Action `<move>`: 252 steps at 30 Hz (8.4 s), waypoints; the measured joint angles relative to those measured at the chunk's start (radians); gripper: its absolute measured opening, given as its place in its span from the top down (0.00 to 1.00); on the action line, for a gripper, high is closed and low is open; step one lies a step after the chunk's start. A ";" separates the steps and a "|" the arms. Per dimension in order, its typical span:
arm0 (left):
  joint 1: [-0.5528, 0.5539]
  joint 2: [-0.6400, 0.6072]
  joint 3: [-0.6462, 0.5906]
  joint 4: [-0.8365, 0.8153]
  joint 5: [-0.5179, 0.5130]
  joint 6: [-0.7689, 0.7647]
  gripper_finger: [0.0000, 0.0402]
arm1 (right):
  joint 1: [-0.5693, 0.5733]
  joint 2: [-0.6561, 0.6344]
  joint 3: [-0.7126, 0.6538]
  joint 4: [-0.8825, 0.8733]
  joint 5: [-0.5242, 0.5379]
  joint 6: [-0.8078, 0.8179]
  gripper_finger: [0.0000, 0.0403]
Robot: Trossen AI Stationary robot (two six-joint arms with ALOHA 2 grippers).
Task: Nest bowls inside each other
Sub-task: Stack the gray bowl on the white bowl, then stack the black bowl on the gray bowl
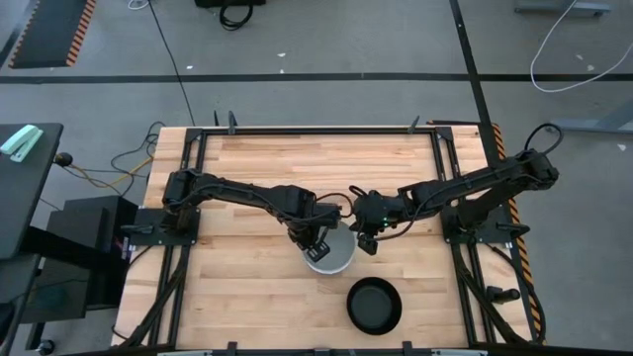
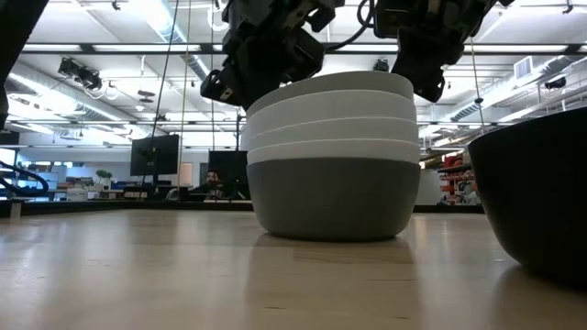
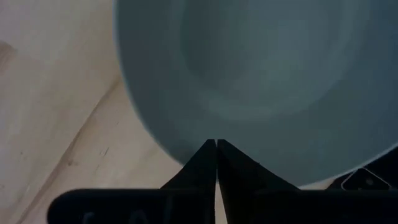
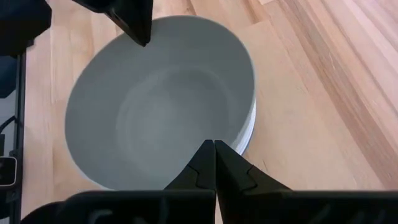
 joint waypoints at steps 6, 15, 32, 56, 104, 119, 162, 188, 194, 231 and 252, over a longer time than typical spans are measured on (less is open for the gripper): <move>0.019 -0.010 0.014 0.000 0.000 0.004 0.95 | 0.002 0.000 0.001 0.003 0.001 0.000 0.99; 0.048 -0.016 0.132 -0.010 -0.034 0.093 0.94 | 0.022 0.000 0.001 0.002 0.001 0.022 0.99; 0.188 -0.017 0.191 -0.037 -0.098 0.159 0.93 | 0.096 0.000 0.001 -0.021 0.008 0.064 0.99; 0.211 -0.017 0.191 -0.033 -0.098 0.174 0.92 | 0.097 0.066 0.000 -0.015 0.020 0.053 0.99; 0.369 -0.018 0.179 -0.302 -0.229 0.524 0.93 | 0.388 0.049 0.000 -0.387 -0.204 0.626 0.82; 0.347 -0.018 0.179 -0.330 -0.237 0.513 0.94 | 0.406 0.141 0.000 -0.279 -0.203 0.660 0.77; 0.322 -0.018 0.179 -0.326 -0.237 0.506 0.95 | 0.405 0.248 0.000 -0.206 -0.155 0.683 0.98; 0.304 -0.018 0.179 -0.299 -0.288 0.540 0.94 | 0.281 0.173 0.436 -0.753 -0.041 0.350 1.00; 0.304 -0.018 0.179 -0.297 -0.288 0.540 0.95 | 0.120 0.173 0.531 -0.801 -0.013 0.160 1.00; 0.532 -0.017 0.180 -0.322 -0.277 0.603 0.93 | -0.175 0.560 0.824 -0.782 -0.157 -0.291 1.00; 0.520 -0.017 0.180 -0.322 -0.217 0.646 0.94 | -0.152 0.568 0.813 -0.813 -0.201 -0.330 1.00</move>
